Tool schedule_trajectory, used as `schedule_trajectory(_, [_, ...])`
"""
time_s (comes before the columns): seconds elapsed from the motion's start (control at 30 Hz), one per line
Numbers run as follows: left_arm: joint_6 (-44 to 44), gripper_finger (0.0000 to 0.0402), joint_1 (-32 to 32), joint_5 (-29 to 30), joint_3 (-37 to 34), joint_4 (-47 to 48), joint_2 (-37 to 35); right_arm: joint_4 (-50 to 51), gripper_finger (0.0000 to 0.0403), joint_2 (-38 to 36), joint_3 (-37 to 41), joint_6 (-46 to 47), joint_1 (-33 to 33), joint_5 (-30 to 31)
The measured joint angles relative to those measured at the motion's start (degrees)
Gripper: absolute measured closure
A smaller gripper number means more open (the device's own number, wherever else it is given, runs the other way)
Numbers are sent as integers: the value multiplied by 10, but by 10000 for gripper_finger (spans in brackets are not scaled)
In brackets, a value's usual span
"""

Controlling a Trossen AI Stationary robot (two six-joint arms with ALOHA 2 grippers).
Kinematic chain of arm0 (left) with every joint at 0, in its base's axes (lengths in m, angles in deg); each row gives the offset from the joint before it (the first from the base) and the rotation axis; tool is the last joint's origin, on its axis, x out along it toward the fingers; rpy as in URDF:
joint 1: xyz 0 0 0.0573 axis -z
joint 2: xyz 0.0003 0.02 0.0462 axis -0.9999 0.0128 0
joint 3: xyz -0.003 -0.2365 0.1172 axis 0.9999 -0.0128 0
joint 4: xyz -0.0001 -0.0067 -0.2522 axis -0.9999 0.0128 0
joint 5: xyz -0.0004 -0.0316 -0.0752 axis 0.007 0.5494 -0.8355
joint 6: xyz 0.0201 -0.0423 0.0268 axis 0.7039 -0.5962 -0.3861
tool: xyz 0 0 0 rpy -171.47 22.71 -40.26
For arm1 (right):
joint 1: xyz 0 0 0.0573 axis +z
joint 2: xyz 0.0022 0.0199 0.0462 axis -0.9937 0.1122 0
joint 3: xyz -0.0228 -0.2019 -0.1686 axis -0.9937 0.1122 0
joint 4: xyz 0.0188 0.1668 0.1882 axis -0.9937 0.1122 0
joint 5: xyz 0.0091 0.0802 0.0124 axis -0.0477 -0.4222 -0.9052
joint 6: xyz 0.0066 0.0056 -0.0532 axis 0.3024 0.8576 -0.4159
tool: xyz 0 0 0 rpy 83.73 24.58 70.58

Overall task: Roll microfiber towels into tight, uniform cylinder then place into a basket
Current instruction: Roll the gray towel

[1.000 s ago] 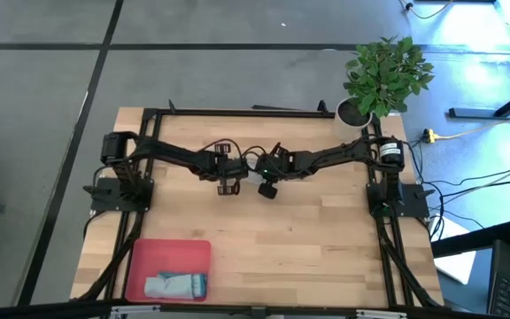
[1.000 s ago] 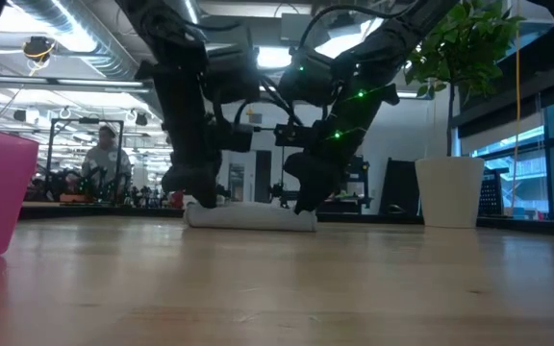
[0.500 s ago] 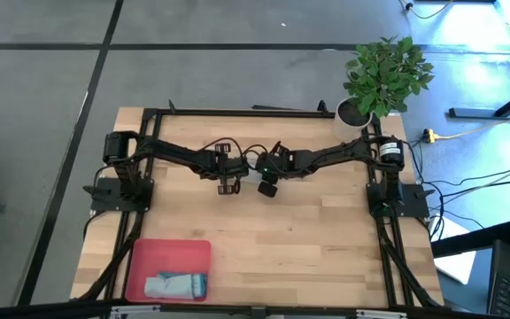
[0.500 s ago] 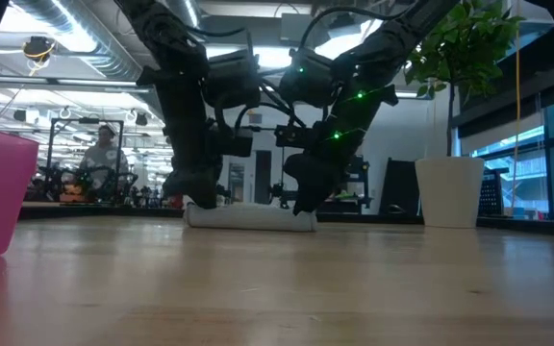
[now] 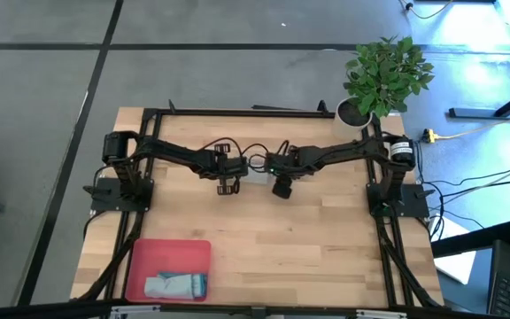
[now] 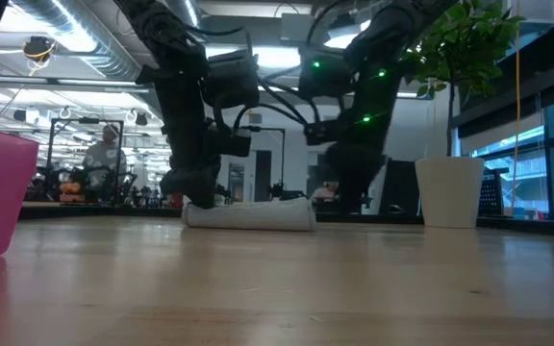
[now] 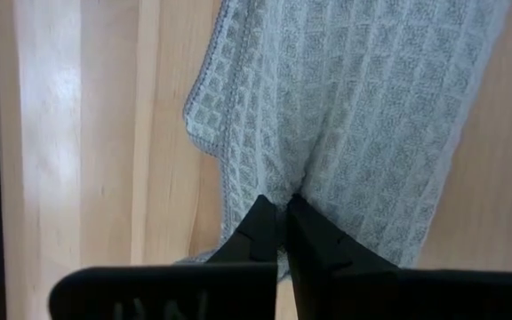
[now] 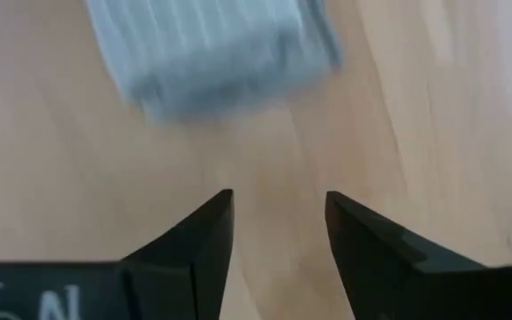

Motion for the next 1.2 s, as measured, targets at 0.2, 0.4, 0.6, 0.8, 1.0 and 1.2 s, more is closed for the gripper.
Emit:
schedule_trajectory(0.2, [0, 401, 0, -11, 0, 0, 0, 98, 223, -3, 0, 28, 0, 4])
schedule_trajectory(0.4, [0, 401, 0, -19, 0, 0, 0, 171, 223, -22, 0, 72, 0, 49])
schedule_trajectory(0.6, [0, 401, 0, -25, 0, 1, -1, 212, 223, -99, 0, 123, 8, 122])
schedule_trajectory(0.8, [13, 401, 1, -57, 1, 5, -2, 206, 223, -196, 28, 123, 28, 142])
schedule_trajectory(1.0, [42, 401, 19, -89, 1, 9, -2, 197, 223, -280, 60, 125, 50, 169])
schedule_trajectory(1.2, [32, 401, 57, -129, 2, 33, -2, 177, 223, -333, 88, 122, 64, 171])
